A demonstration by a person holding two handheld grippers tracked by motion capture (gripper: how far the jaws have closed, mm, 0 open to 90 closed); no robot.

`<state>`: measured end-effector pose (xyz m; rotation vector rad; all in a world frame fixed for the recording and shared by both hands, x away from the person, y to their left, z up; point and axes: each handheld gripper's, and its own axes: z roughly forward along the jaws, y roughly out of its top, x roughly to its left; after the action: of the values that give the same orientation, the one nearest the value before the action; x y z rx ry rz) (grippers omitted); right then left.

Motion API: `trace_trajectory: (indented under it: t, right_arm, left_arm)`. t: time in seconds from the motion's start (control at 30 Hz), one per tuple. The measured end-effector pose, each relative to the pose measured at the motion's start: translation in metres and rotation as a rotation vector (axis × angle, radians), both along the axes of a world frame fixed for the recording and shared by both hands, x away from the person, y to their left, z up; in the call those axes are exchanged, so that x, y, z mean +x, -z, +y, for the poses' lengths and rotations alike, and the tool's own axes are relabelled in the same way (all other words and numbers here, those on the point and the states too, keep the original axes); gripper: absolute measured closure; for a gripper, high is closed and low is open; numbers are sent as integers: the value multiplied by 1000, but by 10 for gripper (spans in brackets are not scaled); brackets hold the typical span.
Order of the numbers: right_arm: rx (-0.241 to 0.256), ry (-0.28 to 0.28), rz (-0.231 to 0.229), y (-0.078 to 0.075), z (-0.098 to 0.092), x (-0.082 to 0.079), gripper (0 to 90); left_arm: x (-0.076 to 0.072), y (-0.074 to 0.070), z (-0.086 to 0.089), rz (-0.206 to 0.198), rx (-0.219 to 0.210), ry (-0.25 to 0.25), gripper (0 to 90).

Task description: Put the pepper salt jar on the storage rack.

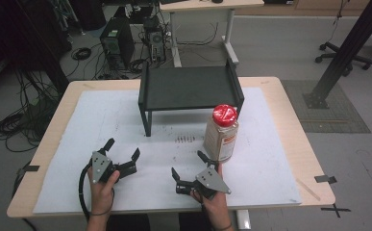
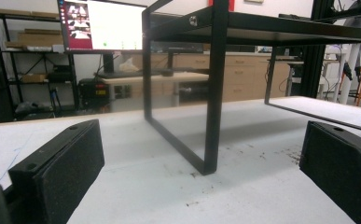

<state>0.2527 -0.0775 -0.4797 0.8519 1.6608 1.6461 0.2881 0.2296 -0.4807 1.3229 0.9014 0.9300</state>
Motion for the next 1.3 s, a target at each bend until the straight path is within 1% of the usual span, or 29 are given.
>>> trace_trajectory:
  t: [0.3, 0.5, 0.7, 0.8, 1.2, 1.3]
  right_arm:
    - [9, 11, -4, 0, -7, -7, 0]
    - [-17, 6, -2, 0, -12, -12, 0]
    - [-19, -7, 9, -3, -17, -18, 0]
    - [-26, 0, 6, -4, -22, -20, 0]
    - [-13, 11, 38, -13, -42, -29, 0]
    - [-19, 13, 49, -15, -47, -31, 2]
  left_arm:
    - [0, 0, 0, 0, -3, 1, 2]
    - [0, 0, 0, 0, -2, 1, 2]
    - [0, 0, 0, -1, -3, 1, 2]
    - [0, 0, 0, 0, -4, 1, 2]
    - [0, 0, 1, -4, -4, 5, 2]
    - [0, 0, 1, -4, -5, 5, 2]
